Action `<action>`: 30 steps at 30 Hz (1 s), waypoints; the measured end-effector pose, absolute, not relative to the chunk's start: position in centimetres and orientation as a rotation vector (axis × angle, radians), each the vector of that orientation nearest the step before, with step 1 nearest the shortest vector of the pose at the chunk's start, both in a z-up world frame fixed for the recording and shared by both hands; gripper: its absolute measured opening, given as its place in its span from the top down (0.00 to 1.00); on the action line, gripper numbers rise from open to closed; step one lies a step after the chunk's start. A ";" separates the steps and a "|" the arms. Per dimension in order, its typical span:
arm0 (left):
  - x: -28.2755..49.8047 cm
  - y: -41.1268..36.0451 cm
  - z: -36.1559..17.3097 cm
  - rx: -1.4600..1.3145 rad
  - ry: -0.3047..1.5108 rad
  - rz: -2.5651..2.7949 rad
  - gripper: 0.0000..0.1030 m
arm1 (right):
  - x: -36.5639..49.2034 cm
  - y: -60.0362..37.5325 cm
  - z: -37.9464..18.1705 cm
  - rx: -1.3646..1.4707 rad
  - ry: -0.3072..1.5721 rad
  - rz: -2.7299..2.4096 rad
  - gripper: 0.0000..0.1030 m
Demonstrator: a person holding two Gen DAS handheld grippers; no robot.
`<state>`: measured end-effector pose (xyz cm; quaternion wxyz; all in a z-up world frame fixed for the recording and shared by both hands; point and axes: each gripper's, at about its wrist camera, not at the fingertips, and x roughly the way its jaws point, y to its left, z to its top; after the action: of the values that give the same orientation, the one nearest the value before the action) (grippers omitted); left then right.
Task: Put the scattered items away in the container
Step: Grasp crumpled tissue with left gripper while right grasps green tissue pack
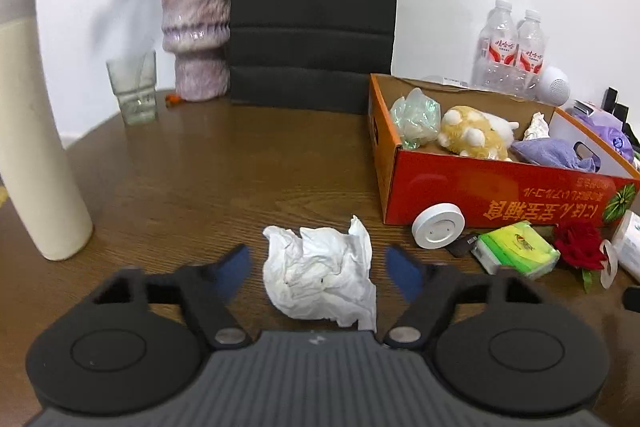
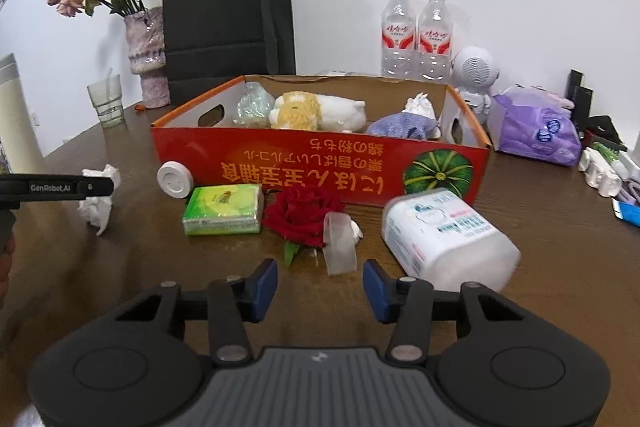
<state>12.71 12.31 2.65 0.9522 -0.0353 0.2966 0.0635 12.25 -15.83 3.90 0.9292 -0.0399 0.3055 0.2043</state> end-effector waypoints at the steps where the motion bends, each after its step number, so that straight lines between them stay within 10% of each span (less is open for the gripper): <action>1: 12.9 12.4 2.5 -0.078 0.606 0.127 0.46 | 12.5 -15.5 3.9 -0.080 0.627 0.425 0.57; 3: 13.0 12.5 2.1 -0.091 0.618 0.120 0.76 | 12.8 -14.5 4.1 -0.068 0.624 0.472 0.57; 6: 13.0 12.5 1.6 -0.089 0.613 0.098 0.80 | 13.6 -12.0 4.3 -0.067 0.633 0.547 0.56; 13: 12.7 13.1 1.7 -0.134 0.586 0.091 0.83 | 16.7 -7.0 3.1 -0.131 0.666 0.555 0.54; 18: 12.4 12.9 1.9 -0.116 0.568 0.100 0.83 | 17.1 -6.3 2.9 -0.119 0.683 0.542 0.23; 30: 11.9 12.7 2.1 -0.091 0.558 0.105 0.83 | 16.1 -5.5 3.4 -0.080 0.657 0.549 0.40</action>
<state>11.87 12.68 2.07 0.9590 -0.0451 0.2750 0.0518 16.07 -5.54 3.39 0.9089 -0.0388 0.3186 0.2662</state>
